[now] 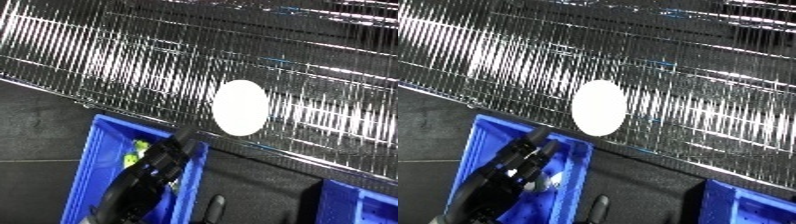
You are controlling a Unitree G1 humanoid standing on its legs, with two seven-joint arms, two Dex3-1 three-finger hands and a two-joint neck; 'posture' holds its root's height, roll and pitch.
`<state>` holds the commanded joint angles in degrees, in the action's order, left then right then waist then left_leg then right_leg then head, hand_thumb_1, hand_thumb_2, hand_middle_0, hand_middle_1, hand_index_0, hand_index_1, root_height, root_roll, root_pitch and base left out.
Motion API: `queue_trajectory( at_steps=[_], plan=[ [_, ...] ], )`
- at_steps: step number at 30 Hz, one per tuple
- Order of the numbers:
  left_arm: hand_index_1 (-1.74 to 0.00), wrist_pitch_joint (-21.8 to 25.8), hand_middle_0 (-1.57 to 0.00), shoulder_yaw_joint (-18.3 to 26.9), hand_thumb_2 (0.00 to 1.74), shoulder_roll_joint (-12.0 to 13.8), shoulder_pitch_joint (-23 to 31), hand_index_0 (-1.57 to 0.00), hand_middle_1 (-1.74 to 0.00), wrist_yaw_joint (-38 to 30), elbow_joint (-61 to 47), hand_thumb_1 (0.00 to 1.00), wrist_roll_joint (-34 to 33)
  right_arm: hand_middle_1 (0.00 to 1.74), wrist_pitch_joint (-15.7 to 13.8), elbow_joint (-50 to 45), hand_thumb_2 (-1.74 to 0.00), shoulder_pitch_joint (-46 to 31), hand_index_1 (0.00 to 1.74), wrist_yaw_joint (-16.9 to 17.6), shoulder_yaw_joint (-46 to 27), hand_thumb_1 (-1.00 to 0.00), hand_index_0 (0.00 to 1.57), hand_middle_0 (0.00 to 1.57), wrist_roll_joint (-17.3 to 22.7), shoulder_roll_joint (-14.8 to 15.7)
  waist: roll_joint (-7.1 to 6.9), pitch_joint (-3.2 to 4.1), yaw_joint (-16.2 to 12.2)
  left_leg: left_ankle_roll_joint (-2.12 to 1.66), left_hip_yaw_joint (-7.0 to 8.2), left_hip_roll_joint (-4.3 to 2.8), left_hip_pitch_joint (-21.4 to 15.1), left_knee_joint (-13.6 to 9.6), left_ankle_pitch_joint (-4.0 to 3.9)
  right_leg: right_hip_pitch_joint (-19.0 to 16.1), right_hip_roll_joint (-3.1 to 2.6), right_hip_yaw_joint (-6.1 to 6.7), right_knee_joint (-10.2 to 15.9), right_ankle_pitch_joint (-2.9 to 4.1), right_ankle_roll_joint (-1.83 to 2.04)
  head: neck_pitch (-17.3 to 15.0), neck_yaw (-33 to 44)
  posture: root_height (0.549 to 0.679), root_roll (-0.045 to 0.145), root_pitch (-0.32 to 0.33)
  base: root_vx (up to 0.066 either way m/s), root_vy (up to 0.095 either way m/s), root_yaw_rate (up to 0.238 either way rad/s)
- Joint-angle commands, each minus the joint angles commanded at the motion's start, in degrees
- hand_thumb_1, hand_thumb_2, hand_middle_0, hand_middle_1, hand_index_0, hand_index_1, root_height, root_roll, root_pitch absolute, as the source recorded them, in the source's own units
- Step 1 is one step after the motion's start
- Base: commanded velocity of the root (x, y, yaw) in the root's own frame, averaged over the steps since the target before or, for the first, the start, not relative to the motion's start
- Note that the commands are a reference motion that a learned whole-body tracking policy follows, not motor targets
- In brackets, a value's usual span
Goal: Pick up the object and place it into the box
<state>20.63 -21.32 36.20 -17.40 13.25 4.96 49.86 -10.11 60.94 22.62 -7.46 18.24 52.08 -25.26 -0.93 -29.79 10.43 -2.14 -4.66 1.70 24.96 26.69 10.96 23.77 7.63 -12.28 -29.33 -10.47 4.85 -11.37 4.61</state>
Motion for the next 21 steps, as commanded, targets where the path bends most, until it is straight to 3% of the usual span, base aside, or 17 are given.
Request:
queue_trajectory(
  at_steps=[4, 10, 16, 21],
  plan=[
    [0.00, 4.42, 0.00, 3.18, 0.00, -0.58, -0.04, 0.00, 0.00, -5.97, -1.43, 0.00, -5.71, 0.00, -0.64, 0.64, 0.00, -0.30, 0.00, -0.35, -0.69, 0.00, 0.00, 0.00, 0.85, 0.84, -0.63, 0.00, 0.76, 0.01, -0.35, 0.22, 0.49, 0.36, 0.14, 0.29, -0.01, -0.46, -0.44, -0.07, -0.13, -0.18, -1.05, 0.661, 0.035, 0.115, 0.008, -0.061, 0.066],
    [0.00, 7.22, 0.00, 7.02, 0.00, -2.30, -0.48, 0.00, 0.00, -10.14, -1.36, 0.00, -11.08, 0.00, -0.55, 1.19, 0.00, -0.32, 0.00, -0.96, -1.19, 0.00, 0.00, 0.00, 0.91, 1.60, -1.70, 0.00, 1.02, 0.01, -0.53, 0.31, 0.74, 1.17, 0.39, 0.27, -0.32, -0.49, -1.23, -0.47, -0.48, -0.99, -0.21, 0.660, 0.034, 0.111, 0.034, -0.021, -0.029],
    [0.00, 9.20, 0.00, 9.19, 0.00, -2.66, -2.21, 0.00, 0.00, -16.44, 1.79, 0.00, -17.39, 0.00, -0.17, 0.67, 0.00, -0.61, 0.00, -1.48, -0.61, 0.00, 0.00, 0.00, 0.03, 1.94, -2.52, 0.00, 0.15, -0.01, -0.03, -0.11, 0.51, 1.59, 0.47, 0.21, -0.78, 0.19, -1.84, -0.79, -0.53, -1.23, 2.83, 0.659, 0.031, 0.104, 0.034, 0.017, -0.104],
    [0.00, 9.97, 0.00, 8.29, 0.00, -1.59, -5.89, 0.00, 0.00, -21.84, 6.10, 0.00, -22.79, 0.00, 0.69, 0.37, 0.00, 0.33, 0.00, -2.07, 0.78, 0.00, 0.00, 0.00, -0.53, 2.03, -3.53, 0.00, -1.07, -0.07, 0.64, -0.84, 0.80, 2.50, 0.72, 0.57, -1.31, 0.91, -2.56, -1.00, -0.51, -1.27, 6.48, 0.657, 0.027, 0.100, 0.026, 0.026, -0.148]
  ],
)
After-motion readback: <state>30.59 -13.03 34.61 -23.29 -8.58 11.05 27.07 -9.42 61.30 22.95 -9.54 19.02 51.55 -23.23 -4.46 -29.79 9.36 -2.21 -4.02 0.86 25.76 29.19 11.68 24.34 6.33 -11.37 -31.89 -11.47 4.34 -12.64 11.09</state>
